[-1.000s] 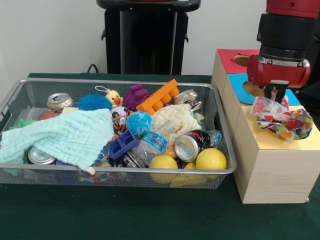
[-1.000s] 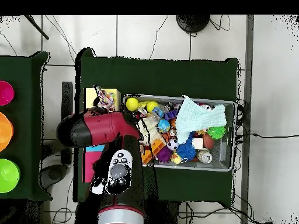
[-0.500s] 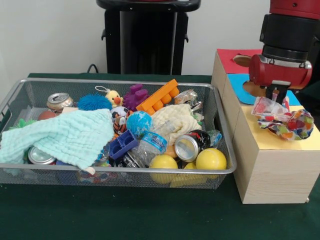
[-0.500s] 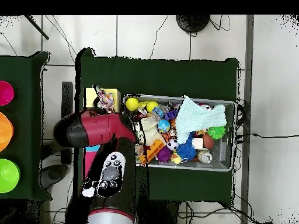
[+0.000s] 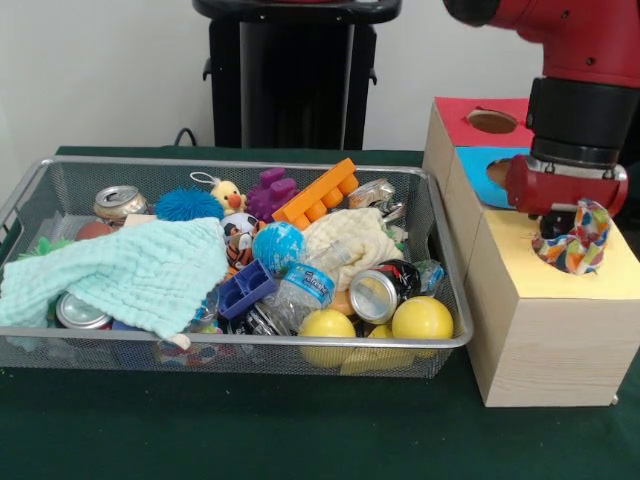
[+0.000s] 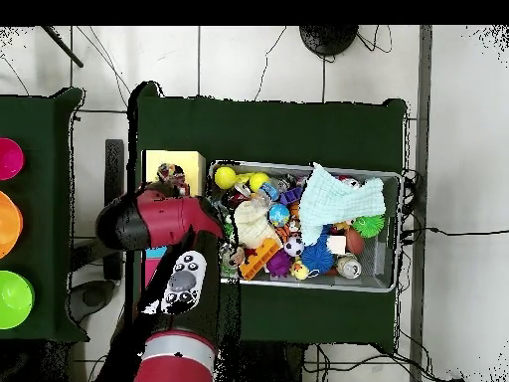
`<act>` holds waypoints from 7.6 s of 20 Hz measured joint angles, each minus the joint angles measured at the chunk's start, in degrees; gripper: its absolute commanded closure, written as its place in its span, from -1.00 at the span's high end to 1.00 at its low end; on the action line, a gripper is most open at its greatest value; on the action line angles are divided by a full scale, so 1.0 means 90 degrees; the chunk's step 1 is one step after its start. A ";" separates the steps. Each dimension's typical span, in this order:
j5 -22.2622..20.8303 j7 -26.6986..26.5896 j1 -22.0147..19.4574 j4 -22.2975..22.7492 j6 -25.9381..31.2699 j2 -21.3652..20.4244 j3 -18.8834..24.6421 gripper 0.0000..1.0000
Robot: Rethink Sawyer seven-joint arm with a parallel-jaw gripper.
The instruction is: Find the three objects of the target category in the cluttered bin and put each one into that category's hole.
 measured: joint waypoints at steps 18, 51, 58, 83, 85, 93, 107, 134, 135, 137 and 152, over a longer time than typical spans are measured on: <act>0.0261 0.0001 -0.0317 0.0000 -0.0715 0.0181 0.0274 -1.00; 0.0246 0.0001 -0.0427 0.0150 0.1534 -0.0886 0.0373 1.00; 0.0160 0.0001 -0.0509 0.0188 0.2646 -0.1529 0.0365 1.00; -0.0901 -0.0003 -0.2633 0.0187 0.2788 -0.1861 0.1067 1.00; -0.1101 -0.0031 -0.2978 0.0188 0.2789 -0.1861 0.1241 1.00; -0.1647 -0.0122 -0.3684 0.0188 0.2789 -0.1851 0.1692 1.00; -0.2308 -0.0122 -0.3935 0.0224 0.2788 -0.1688 0.2391 1.00; -0.3273 -0.0184 -0.5470 0.0327 0.2789 -0.1684 0.3514 1.00; -0.3295 -0.0182 -0.5483 0.0333 0.2789 -0.1683 0.3527 1.00; -0.3417 -0.0182 -0.5512 0.0359 0.2789 -0.1682 0.3573 1.00; -0.4035 -0.0182 -0.5741 0.0743 0.2729 -0.1302 0.3787 1.00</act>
